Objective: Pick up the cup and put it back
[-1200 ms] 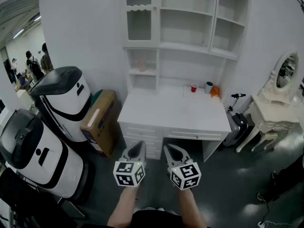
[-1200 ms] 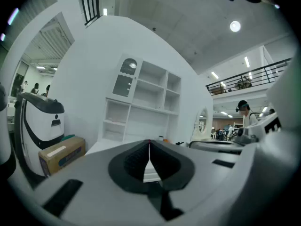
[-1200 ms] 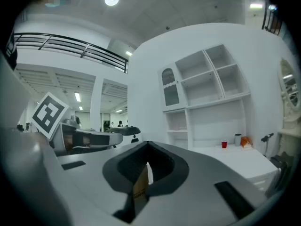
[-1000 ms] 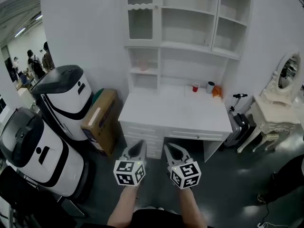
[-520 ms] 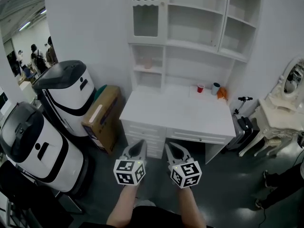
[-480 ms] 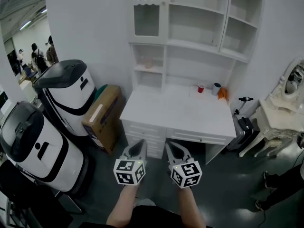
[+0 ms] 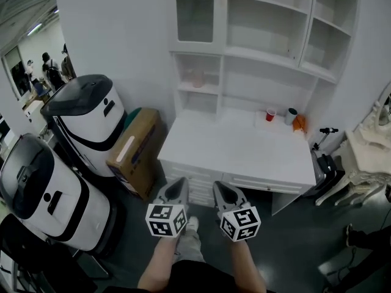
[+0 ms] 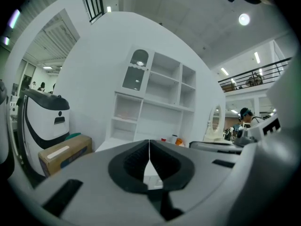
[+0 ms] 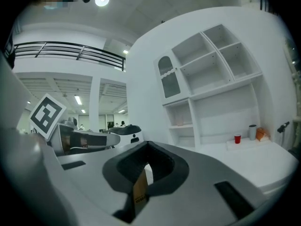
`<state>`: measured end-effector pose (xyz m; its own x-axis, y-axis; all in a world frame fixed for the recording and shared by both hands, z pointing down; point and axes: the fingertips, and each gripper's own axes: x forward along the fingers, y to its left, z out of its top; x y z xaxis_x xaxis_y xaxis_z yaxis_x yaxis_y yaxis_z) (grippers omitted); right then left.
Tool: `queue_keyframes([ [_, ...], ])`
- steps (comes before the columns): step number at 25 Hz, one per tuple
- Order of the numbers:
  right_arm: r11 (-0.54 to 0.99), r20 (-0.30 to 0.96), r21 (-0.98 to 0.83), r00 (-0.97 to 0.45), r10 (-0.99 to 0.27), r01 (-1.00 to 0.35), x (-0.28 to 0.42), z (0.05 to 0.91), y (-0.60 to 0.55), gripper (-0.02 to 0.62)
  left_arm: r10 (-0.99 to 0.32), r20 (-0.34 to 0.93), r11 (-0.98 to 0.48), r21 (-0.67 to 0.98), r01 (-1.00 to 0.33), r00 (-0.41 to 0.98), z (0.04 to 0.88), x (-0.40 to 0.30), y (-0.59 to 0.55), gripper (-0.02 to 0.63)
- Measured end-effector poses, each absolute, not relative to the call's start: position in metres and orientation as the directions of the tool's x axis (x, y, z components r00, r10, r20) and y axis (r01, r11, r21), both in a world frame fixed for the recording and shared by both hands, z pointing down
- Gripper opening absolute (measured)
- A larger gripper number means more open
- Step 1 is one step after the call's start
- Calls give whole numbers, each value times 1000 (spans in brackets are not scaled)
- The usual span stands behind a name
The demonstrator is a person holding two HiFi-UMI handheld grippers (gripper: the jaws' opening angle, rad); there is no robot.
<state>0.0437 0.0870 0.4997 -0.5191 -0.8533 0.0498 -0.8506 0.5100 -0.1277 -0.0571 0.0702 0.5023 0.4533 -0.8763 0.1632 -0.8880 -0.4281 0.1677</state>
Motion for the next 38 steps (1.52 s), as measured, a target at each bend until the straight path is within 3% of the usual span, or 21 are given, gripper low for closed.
queue_keyframes([
  [9, 412, 52, -168, -425, -904, -896, 50, 494, -105, 3, -854, 175, -456, 201, -867, 490, 500, -73, -123, 14],
  [15, 440, 11, -139, -446, -895, -887, 10, 468, -231, 3, -859, 165, -468, 132, -874, 485, 474, -93, -253, 14],
  [20, 442, 3, -108, -445, -895, -890, 3, 470, -288, 8, -842, 183, -479, 179, -859, 507, 489, -95, -313, 14],
  [21, 438, 6, -107, -441, -898, -893, 4, 471, -298, 24, -840, 186, -478, 190, -858, 510, 493, -95, -322, 14],
  [23, 435, -3, -107, -438, -899, -894, 6, 469, -314, 175, -838, 187, -476, 207, -854, 513, 496, -96, -337, 14],
  [25, 439, -12, -94, -440, -898, -894, 4, 467, -328, 247, -839, 181, -474, 220, -853, 513, 497, -97, -350, 14],
  [32, 435, -24, -59, -435, -900, -898, 3, 459, -402, 341, -859, 157, -442, 250, -861, 487, 491, -103, -390, 14],
  [38, 423, -28, -46, -422, -906, -905, 3, 446, -475, 383, -886, 144, -392, 273, -879, 440, 488, -118, -410, 14],
])
